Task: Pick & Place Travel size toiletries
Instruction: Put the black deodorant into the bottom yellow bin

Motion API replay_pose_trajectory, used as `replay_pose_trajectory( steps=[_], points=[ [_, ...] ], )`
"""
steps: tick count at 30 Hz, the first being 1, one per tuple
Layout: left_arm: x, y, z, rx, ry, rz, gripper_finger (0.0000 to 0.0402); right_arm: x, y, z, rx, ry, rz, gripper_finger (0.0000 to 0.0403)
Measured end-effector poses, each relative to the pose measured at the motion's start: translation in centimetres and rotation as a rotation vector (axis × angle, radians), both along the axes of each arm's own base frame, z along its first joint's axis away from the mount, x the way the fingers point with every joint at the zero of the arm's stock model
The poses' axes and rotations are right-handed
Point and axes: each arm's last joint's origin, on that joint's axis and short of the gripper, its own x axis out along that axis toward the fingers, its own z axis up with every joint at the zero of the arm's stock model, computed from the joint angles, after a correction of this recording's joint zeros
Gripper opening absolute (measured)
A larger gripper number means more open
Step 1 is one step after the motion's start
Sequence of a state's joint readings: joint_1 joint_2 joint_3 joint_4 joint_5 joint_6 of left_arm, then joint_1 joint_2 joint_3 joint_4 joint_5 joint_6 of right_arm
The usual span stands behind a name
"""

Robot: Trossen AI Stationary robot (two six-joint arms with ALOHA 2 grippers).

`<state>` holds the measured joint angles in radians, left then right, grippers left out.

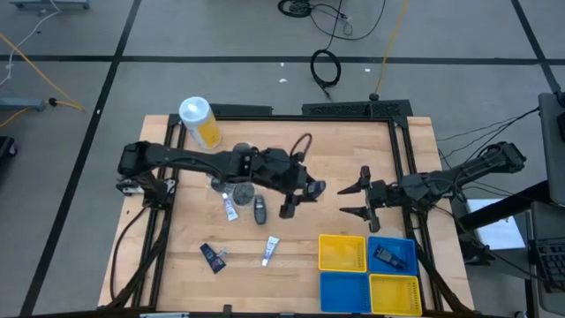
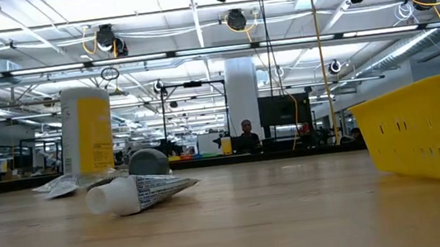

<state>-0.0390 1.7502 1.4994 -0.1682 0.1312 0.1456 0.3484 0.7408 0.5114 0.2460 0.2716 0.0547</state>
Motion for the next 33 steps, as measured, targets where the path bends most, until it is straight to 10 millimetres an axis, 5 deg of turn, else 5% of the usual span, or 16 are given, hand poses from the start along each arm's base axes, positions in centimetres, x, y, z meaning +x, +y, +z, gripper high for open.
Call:
replay_pose_trajectory(
  steps=[10,25,33],
  points=[
    [3.0,-1.4,-3.5,0.023,-0.046,0.041,0.0188,1.7,0.5,-0.1,-0.081,-0.066,-0.037,0.0213],
    [3.8,-1.6,-3.4,0.022,-0.132,0.095,0.0188,3.4,0.9,-0.4,-0.128,-0.137,-0.091,0.0281],
    [3.8,-1.6,-3.4,0.044,-0.134,0.126,0.0188,4.5,1.3,-1.0,-0.151,-0.156,-0.109,0.0263]
  ],
)
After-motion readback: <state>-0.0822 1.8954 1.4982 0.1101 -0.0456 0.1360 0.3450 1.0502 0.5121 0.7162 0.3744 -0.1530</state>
